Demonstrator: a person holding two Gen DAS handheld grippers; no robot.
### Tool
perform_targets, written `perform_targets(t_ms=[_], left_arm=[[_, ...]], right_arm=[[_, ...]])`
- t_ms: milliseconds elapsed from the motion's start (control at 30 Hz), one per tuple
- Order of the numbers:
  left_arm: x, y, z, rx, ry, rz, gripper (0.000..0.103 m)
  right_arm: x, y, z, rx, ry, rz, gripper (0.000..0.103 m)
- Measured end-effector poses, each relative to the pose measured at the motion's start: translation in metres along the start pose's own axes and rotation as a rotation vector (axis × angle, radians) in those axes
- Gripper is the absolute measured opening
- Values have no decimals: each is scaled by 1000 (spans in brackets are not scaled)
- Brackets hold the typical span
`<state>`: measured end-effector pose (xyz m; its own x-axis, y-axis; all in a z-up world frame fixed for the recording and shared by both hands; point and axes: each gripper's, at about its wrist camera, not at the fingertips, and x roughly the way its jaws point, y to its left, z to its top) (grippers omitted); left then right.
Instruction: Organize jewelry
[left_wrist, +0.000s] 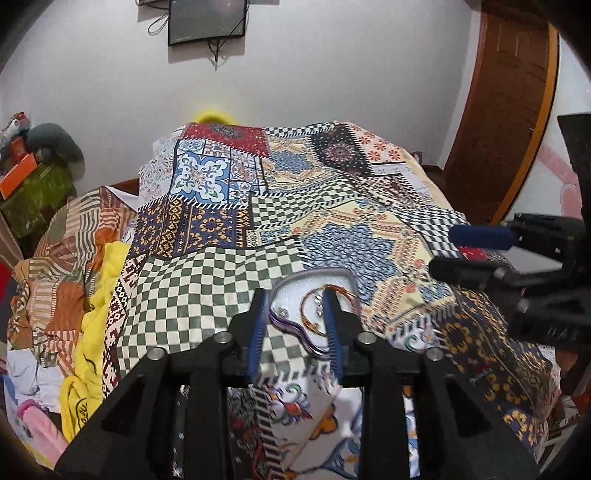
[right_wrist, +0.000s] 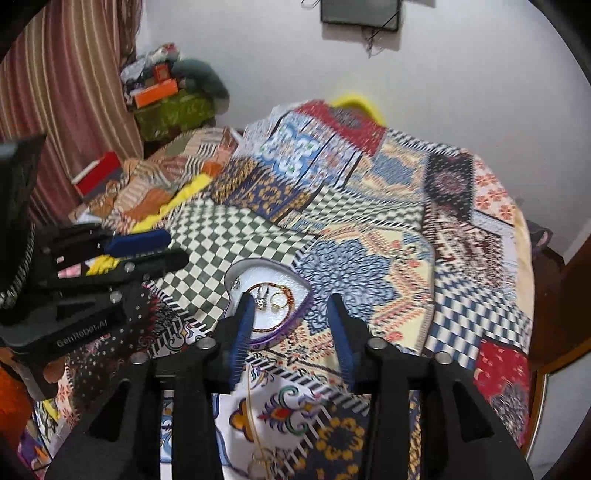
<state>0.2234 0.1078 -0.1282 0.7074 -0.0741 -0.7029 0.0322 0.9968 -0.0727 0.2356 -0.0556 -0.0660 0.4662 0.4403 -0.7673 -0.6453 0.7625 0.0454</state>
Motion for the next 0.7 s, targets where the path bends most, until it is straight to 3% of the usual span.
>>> perform_targets(t_ms=[267, 700], left_arm=[[-25, -25, -22, 20, 4, -22, 37], [-16, -70, -72, 47, 103, -79, 38]], right_arm=[[-37, -4, -24, 35, -54, -38, 42], [-44, -27, -95, 109, 23, -60, 42]])
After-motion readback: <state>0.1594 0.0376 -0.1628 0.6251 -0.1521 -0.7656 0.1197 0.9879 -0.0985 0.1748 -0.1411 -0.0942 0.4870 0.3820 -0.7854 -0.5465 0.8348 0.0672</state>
